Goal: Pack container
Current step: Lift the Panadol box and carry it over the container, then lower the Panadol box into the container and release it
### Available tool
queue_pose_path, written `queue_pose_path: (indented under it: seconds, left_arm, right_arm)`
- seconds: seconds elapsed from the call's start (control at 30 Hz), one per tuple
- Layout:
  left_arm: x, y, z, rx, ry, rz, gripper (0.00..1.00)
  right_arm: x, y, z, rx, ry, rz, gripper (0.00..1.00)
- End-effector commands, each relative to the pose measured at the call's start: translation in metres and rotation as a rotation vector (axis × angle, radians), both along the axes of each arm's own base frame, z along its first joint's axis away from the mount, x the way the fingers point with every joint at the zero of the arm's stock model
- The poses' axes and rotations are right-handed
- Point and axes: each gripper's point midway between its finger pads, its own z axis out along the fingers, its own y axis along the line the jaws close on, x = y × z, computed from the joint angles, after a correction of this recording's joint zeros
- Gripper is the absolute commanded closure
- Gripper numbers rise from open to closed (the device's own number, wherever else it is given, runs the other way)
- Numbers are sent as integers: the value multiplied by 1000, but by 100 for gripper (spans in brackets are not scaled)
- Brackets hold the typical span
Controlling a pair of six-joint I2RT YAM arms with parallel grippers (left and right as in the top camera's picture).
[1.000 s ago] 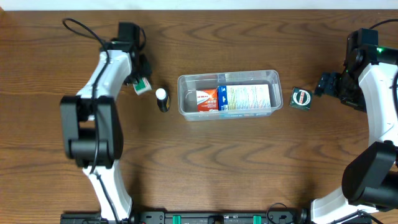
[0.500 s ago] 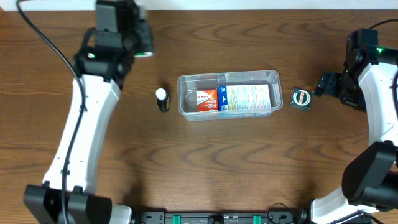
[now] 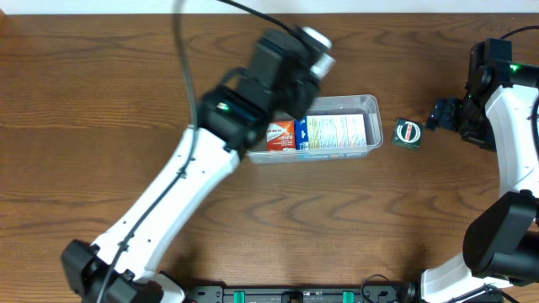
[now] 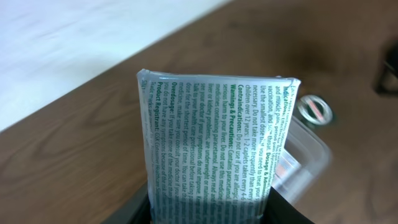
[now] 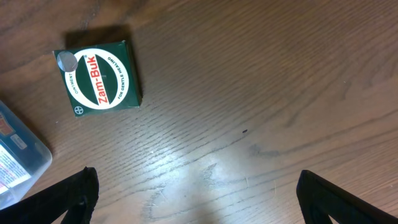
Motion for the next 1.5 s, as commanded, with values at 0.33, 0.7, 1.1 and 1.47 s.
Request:
queue_pose_path:
  seconds: [0.33,0.7,1.1,1.47]
  left_arm:
    - [-6,-48,-122,378,22,-366,65]
    - [-2,-52,-166,519,-9,-531,64]
    - [4,-77,-168,428,-51,-573,63]
    - [7,-81,-181,428,-45,-577,63]
  right_arm:
    - [-1,-2,7,-7,-19,1,1]
    - [-2,-3,7,-8,-19,1,1]
    - [-1,-2,7,-7,-19,2,1]
    - [-1,-2,7,-7,-19,1,1]
